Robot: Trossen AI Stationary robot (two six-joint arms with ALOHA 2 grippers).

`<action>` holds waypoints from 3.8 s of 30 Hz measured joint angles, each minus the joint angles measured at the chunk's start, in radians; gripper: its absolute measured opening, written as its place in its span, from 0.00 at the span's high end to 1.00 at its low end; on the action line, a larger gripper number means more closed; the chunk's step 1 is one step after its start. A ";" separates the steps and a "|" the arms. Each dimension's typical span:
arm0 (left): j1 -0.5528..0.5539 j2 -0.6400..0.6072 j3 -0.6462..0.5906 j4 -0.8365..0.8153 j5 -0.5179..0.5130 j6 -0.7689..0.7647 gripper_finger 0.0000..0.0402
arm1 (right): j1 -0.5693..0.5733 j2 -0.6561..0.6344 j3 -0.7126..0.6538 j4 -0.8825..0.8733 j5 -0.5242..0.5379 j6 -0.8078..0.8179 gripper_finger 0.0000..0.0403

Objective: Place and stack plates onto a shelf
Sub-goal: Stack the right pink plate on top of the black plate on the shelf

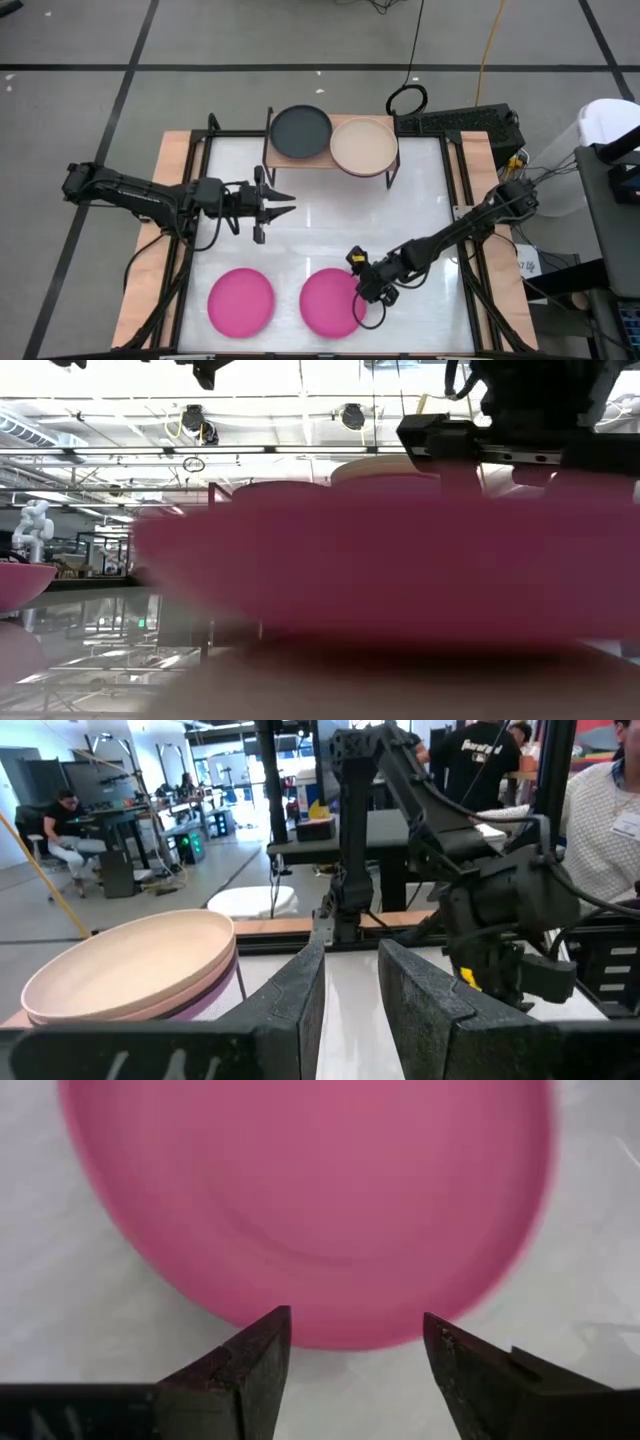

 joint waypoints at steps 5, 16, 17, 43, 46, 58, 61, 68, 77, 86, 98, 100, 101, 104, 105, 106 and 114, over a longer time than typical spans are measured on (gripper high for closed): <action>0.000 0.000 0.000 -0.007 0.000 0.000 0.75 | 0.004 -0.006 0.011 -0.024 -0.001 -0.003 0.48; 0.000 0.000 0.000 -0.006 0.000 0.000 0.75 | 0.002 -0.125 0.011 -0.060 0.023 0.149 0.48; 0.000 0.000 0.000 -0.006 0.000 0.000 0.75 | 0.002 -0.125 0.011 -0.071 0.023 0.146 0.48; 0.006 0.000 0.000 -0.025 -0.001 -0.023 0.75 | 0.153 0.051 -0.044 0.030 0.156 -0.300 0.48; 0.006 0.000 0.000 -0.029 -0.001 -0.021 0.75 | 0.152 0.063 -0.042 0.048 0.157 -0.313 0.48; 0.006 0.000 0.000 -0.030 -0.001 -0.022 0.75 | 0.149 0.067 -0.043 0.079 0.151 -0.344 0.75; 0.006 0.000 0.000 -0.030 -0.001 -0.022 0.75 | 0.148 0.067 -0.043 0.079 0.151 -0.350 0.86; 0.006 0.000 0.000 -0.029 -0.001 -0.023 0.75 | 0.127 0.068 -0.044 0.076 0.189 -0.366 0.98; 0.006 0.000 0.000 -0.029 -0.001 -0.026 0.75 | 0.086 0.002 -0.044 0.093 0.407 -0.430 0.99; -0.010 -0.004 0.000 0.132 0.014 -0.066 0.75 | -0.130 -0.170 -0.044 0.251 0.494 -0.577 1.00; -0.096 -0.036 0.000 0.215 -0.011 0.080 0.75 | -0.521 -0.254 0.159 0.386 0.122 -0.556 1.00; -0.097 -0.034 0.000 0.207 -0.024 0.083 0.75 | -0.586 -0.234 0.221 0.381 -0.010 -0.483 1.00; -0.097 -0.034 0.000 0.207 -0.025 0.085 0.75 | -0.617 -0.222 0.251 0.363 -0.073 -0.447 1.00; -0.092 -0.034 0.000 0.200 -0.026 0.085 0.75 | -0.705 -0.175 0.322 0.335 -0.239 -0.360 1.00; -0.091 -0.034 0.000 0.193 -0.026 0.085 0.75 | -0.729 -0.160 0.336 0.321 -0.290 -0.342 1.00; -0.091 -0.034 0.000 0.190 -0.026 0.085 0.75 | -0.752 -0.144 0.344 0.308 -0.331 -0.325 1.00; -0.091 -0.034 0.000 0.179 -0.026 0.084 0.75 | -0.828 -0.049 0.348 0.255 -0.399 -0.359 1.00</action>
